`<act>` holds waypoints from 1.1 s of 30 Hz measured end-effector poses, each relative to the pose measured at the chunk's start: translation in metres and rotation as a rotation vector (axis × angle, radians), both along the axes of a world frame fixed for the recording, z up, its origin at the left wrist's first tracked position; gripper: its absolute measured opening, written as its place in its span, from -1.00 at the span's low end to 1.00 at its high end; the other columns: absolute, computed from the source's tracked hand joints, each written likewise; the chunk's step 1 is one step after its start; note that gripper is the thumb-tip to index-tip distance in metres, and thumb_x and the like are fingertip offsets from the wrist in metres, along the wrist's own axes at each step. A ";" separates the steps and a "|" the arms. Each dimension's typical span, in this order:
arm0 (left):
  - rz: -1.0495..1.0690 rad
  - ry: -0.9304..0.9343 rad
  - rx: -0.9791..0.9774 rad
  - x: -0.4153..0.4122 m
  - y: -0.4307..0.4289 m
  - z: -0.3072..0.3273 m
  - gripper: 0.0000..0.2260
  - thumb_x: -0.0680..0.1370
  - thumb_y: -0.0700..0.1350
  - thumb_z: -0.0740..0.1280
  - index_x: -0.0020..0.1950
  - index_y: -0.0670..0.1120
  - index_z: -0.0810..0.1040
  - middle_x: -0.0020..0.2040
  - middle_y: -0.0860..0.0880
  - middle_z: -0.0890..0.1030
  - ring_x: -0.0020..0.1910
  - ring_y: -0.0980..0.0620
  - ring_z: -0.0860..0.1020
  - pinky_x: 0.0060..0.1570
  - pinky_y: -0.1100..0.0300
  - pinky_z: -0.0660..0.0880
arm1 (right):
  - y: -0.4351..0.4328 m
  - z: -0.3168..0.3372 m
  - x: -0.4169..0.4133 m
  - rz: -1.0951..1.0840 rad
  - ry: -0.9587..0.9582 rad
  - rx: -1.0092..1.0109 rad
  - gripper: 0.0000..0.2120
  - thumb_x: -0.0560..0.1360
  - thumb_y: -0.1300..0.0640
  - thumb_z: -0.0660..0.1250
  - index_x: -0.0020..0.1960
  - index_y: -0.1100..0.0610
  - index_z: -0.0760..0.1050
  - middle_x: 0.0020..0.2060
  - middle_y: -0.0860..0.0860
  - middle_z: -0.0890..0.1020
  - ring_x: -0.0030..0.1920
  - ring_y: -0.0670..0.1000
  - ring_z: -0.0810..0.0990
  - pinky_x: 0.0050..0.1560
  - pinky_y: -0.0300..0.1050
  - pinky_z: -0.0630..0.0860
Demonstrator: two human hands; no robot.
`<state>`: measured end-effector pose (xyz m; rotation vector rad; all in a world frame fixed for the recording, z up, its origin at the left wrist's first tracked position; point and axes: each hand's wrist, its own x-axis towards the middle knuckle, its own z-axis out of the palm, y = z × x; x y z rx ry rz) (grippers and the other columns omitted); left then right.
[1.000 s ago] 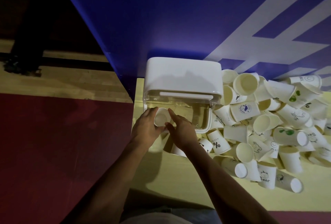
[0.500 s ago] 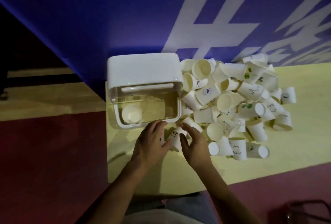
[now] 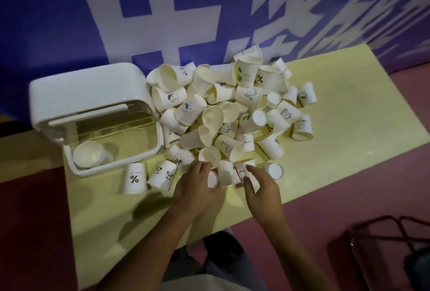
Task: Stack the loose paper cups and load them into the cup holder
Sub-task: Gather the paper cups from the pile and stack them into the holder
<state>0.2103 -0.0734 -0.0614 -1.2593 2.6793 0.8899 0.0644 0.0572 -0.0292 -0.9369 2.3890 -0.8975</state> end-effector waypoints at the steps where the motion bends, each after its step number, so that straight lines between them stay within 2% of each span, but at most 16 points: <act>1: 0.018 -0.045 0.006 -0.006 0.006 -0.003 -0.46 0.46 0.18 0.43 0.36 -0.02 0.46 0.29 -0.02 0.50 0.24 -0.08 0.53 0.07 0.06 0.52 | 0.008 -0.001 -0.010 -0.009 -0.015 0.018 -0.71 0.60 0.20 0.39 0.32 0.13 0.60 0.19 -0.01 0.66 0.21 0.00 0.59 0.18 -0.25 0.44; 3: 0.058 -0.125 -0.001 -0.015 0.017 -0.008 -0.45 0.48 0.20 0.42 0.37 -0.01 0.40 0.30 -0.03 0.46 0.24 -0.05 0.53 0.09 0.09 0.54 | 0.021 -0.006 -0.029 0.007 -0.011 0.031 -0.70 0.59 0.20 0.39 0.32 0.13 0.60 0.20 -0.02 0.66 0.22 -0.01 0.60 0.22 -0.11 0.51; 6: 0.104 -0.215 0.002 -0.025 0.025 -0.010 -0.47 0.54 0.12 0.40 0.43 -0.02 0.36 0.32 -0.05 0.44 0.26 -0.05 0.51 0.14 0.09 0.53 | 0.034 -0.015 -0.056 0.047 0.050 0.025 -0.73 0.58 0.21 0.40 0.27 0.16 0.61 0.17 0.00 0.66 0.19 0.03 0.61 0.22 -0.07 0.53; 8: 0.170 -0.227 0.036 -0.026 0.027 -0.005 -0.50 0.53 0.07 0.39 0.44 0.01 0.36 0.31 -0.04 0.43 0.24 -0.06 0.50 0.10 0.06 0.52 | 0.039 -0.021 -0.075 0.032 0.081 0.067 -0.68 0.56 0.13 0.44 0.29 0.17 0.59 0.19 0.03 0.63 0.20 0.05 0.59 0.22 -0.03 0.53; 10: 0.263 -0.167 0.059 -0.021 0.029 0.003 -0.50 0.49 0.06 0.41 0.39 0.03 0.41 0.25 -0.04 0.44 0.17 -0.08 0.52 0.01 0.04 0.53 | 0.041 -0.027 -0.091 0.040 0.107 0.159 -0.55 0.51 0.02 0.50 0.34 0.17 0.55 0.20 0.06 0.60 0.18 0.08 0.57 0.18 -0.05 0.51; 14: 0.509 0.046 0.146 -0.004 0.033 0.022 -0.59 0.44 0.02 0.50 0.20 0.01 0.44 0.11 0.01 0.46 0.00 -0.02 0.52 -0.16 0.11 0.45 | 0.033 -0.041 -0.111 0.195 0.137 0.437 -0.33 0.46 -0.12 0.50 0.48 0.05 0.41 0.32 0.09 0.49 0.24 0.17 0.53 0.12 0.11 0.56; 17: 0.801 0.203 0.377 0.004 0.033 0.033 -0.62 0.41 0.00 0.53 0.06 -0.03 0.40 -0.05 -0.03 0.58 -0.17 -0.01 0.57 -0.29 0.12 0.42 | 0.024 -0.047 -0.117 0.282 0.119 0.575 -0.38 0.52 -0.10 0.42 0.51 0.00 0.34 0.36 0.08 0.46 0.29 0.16 0.51 0.19 0.08 0.52; 19: 0.989 0.379 0.585 0.007 0.031 0.035 -0.55 0.32 0.02 0.53 0.03 -0.12 0.41 -0.07 -0.11 0.62 -0.16 -0.07 0.60 -0.18 0.05 0.50 | 0.019 -0.048 -0.117 0.275 0.094 0.601 -0.46 0.54 -0.01 0.38 0.47 0.03 0.35 0.30 0.09 0.50 0.25 0.17 0.52 0.18 0.06 0.50; 21: 1.200 0.688 0.849 0.009 0.028 0.030 -0.57 0.33 -0.10 0.51 0.05 -0.19 0.38 0.08 -0.23 0.61 -0.01 -0.12 0.66 0.02 -0.02 0.57 | 0.017 -0.044 -0.116 0.193 0.053 0.553 -0.55 0.51 0.08 0.36 0.36 0.12 0.37 0.18 0.13 0.53 0.16 0.22 0.54 0.09 0.08 0.51; 23: 1.267 0.913 1.079 0.010 0.027 0.028 -0.67 0.49 -0.32 0.40 0.16 -0.13 0.37 0.22 -0.31 0.59 0.07 -0.16 0.68 0.14 -0.09 0.57 | 0.017 -0.038 -0.116 0.058 -0.025 0.459 -0.59 0.45 0.13 0.38 0.24 0.18 0.37 0.06 0.14 0.51 0.06 0.26 0.54 -0.01 0.09 0.51; 25: 1.223 0.994 1.200 0.013 0.025 0.028 -0.59 0.52 -0.41 0.30 0.30 -0.08 0.37 0.26 -0.28 0.62 0.07 -0.12 0.70 0.12 -0.06 0.59 | 0.020 -0.031 -0.116 -0.041 -0.054 0.342 -0.58 0.45 0.11 0.40 0.23 0.19 0.36 0.03 0.13 0.51 0.02 0.23 0.52 -0.07 0.06 0.49; 27: 1.142 1.040 1.253 0.016 0.023 0.029 -0.47 0.47 -0.38 0.31 0.39 0.00 0.40 0.23 -0.19 0.67 0.08 -0.07 0.70 0.11 0.01 0.63 | 0.021 -0.022 -0.114 -0.102 -0.108 0.225 -0.53 0.49 0.09 0.40 0.35 0.15 0.38 0.09 0.14 0.57 0.02 0.16 0.55 -0.08 -0.01 0.48; 30: 1.075 1.089 1.275 0.023 0.019 0.030 -0.40 0.49 -0.35 0.31 0.49 0.05 0.41 0.32 -0.11 0.63 0.19 -0.05 0.67 0.22 0.06 0.56 | 0.017 -0.009 -0.104 -0.238 -0.364 0.108 -0.47 0.58 0.12 0.36 0.52 -0.01 0.35 0.18 0.04 0.59 -0.02 -0.04 0.61 -0.11 -0.18 0.50; 32: 1.039 1.103 1.278 0.034 0.014 0.028 -0.39 0.52 -0.32 0.29 0.54 0.08 0.37 0.37 -0.10 0.60 0.26 -0.03 0.63 0.26 0.07 0.54 | 0.015 -0.007 -0.093 -0.324 -0.545 0.068 -0.43 0.60 0.12 0.33 0.57 -0.11 0.30 0.16 0.05 0.60 -0.04 0.02 0.62 0.01 -0.06 0.60; 33: 1.023 1.099 1.274 0.042 0.011 0.028 -0.38 0.53 -0.32 0.28 0.55 0.09 0.35 0.38 -0.10 0.59 0.28 -0.04 0.62 0.26 0.07 0.54 | 0.014 -0.006 -0.085 -0.349 -0.635 0.039 -0.40 0.60 0.14 0.32 0.59 -0.15 0.26 0.08 0.06 0.62 -0.06 0.07 0.62 0.07 0.04 0.63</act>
